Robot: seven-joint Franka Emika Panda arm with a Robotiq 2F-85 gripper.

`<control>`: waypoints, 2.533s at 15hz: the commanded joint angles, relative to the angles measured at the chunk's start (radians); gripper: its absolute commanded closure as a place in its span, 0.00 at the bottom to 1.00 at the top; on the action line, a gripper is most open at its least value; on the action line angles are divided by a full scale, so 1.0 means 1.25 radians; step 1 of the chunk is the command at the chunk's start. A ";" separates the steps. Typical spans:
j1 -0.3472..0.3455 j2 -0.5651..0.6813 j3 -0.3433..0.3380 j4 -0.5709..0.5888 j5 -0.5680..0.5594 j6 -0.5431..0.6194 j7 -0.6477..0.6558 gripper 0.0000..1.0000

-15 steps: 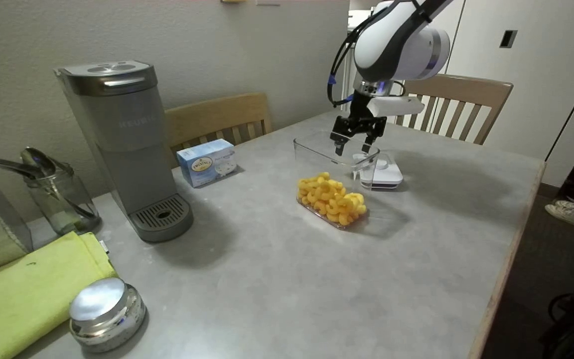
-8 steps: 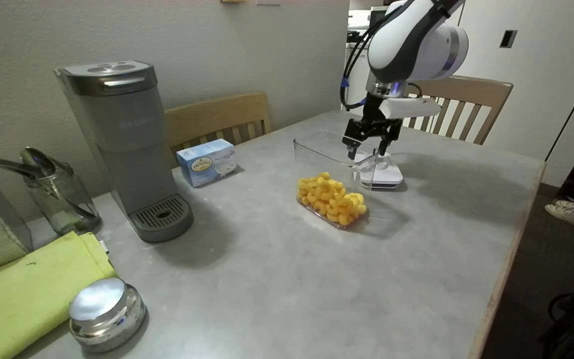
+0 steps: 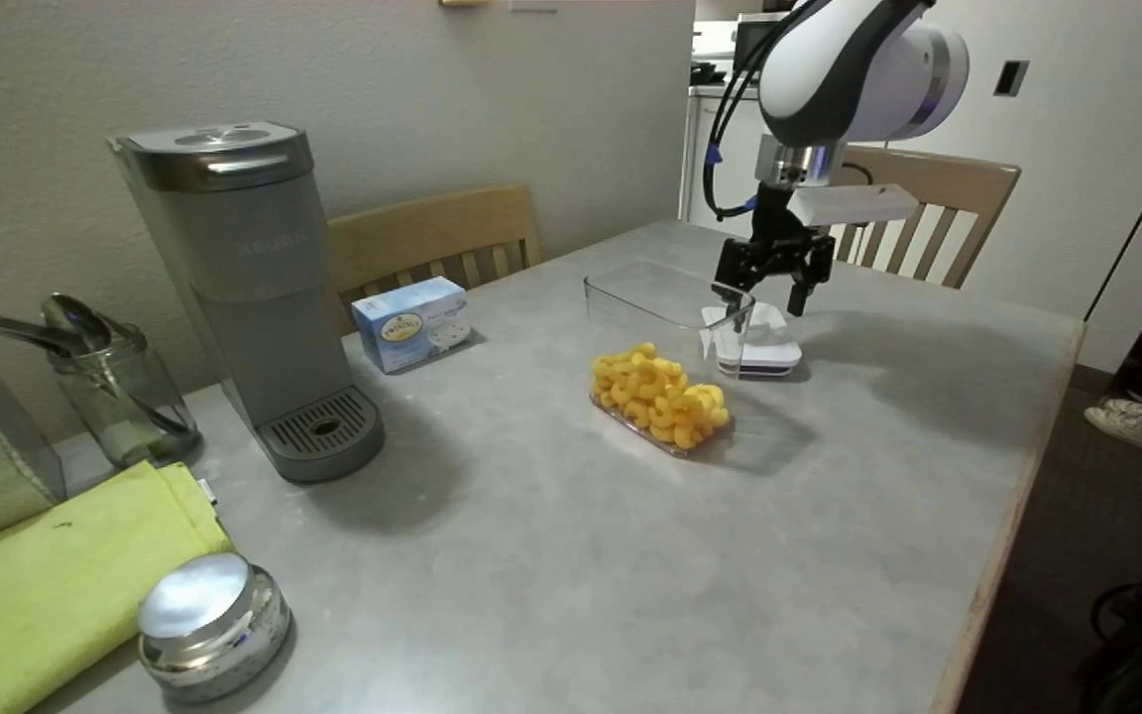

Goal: Pick the lid on the table and put it on the storage jar

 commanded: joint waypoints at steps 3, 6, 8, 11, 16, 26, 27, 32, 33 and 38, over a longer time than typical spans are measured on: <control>-0.005 -0.019 0.015 -0.034 0.022 -0.008 -0.038 0.00; -0.005 -0.014 0.023 -0.028 0.021 -0.006 -0.052 0.00; -0.005 -0.012 0.028 -0.024 0.021 -0.006 -0.060 0.00; -0.001 -0.007 0.025 -0.019 0.012 -0.001 -0.068 0.00; -0.007 0.005 0.023 0.000 0.009 0.002 -0.092 0.00; -0.002 0.025 0.022 0.014 0.004 0.041 -0.105 0.00; -0.004 0.030 0.024 0.019 0.006 0.048 -0.107 0.00; -0.008 0.053 0.026 0.047 0.007 0.064 -0.104 0.00; -0.008 0.057 0.025 0.052 0.007 0.066 -0.102 0.00; -0.012 0.075 0.024 0.077 0.008 0.066 -0.096 0.00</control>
